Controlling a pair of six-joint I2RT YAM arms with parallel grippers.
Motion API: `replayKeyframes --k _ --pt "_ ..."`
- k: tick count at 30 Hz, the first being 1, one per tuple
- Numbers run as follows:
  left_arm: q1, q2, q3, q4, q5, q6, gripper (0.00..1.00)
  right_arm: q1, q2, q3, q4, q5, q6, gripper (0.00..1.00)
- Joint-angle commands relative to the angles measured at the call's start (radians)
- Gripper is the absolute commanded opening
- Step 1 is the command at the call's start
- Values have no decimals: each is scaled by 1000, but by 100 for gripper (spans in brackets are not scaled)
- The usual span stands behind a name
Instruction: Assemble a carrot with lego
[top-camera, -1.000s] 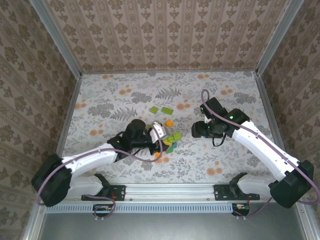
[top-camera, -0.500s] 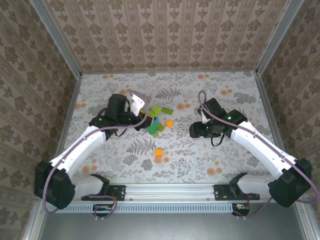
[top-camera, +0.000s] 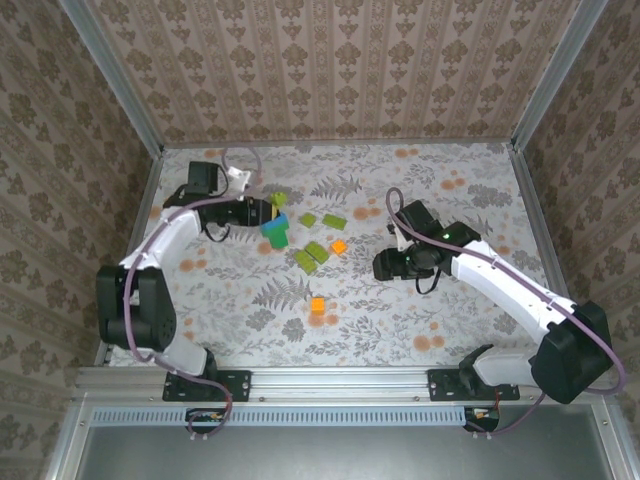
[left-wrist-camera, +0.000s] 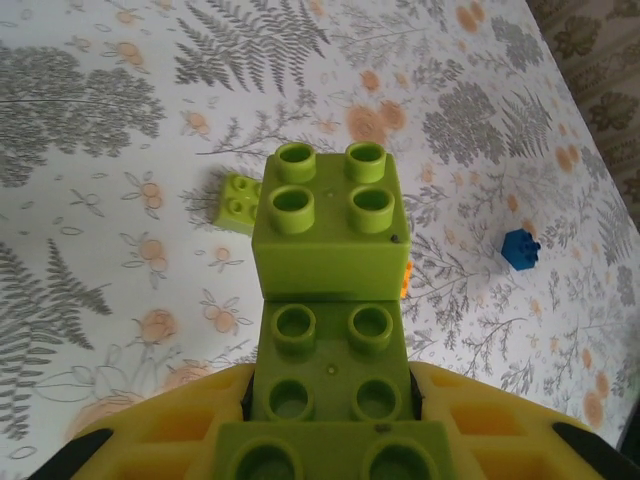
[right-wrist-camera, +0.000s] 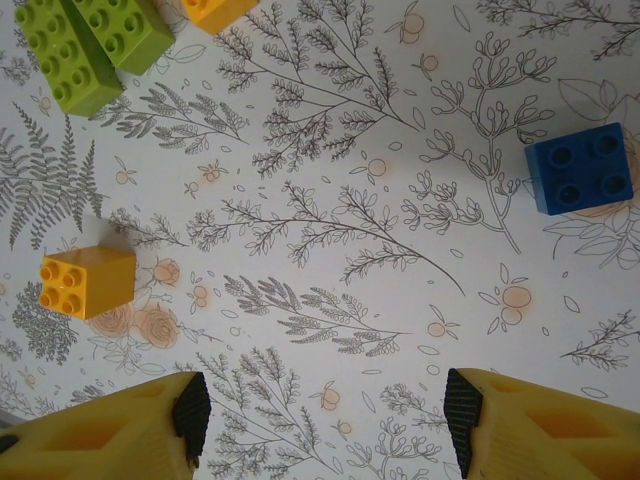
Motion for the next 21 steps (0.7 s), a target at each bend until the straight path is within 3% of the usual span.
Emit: replayKeyframes --k 1,10,21 --pt "56 69 123 -115 52 18 34 -5 28 -20 39 -41 -17 66" --pt "129 287 387 -324 21 34 34 -4 70 -33 78 -73 -33 65" --pt "183 574 688 -516 104 65 36 -2 67 -48 99 -96 -36 64"
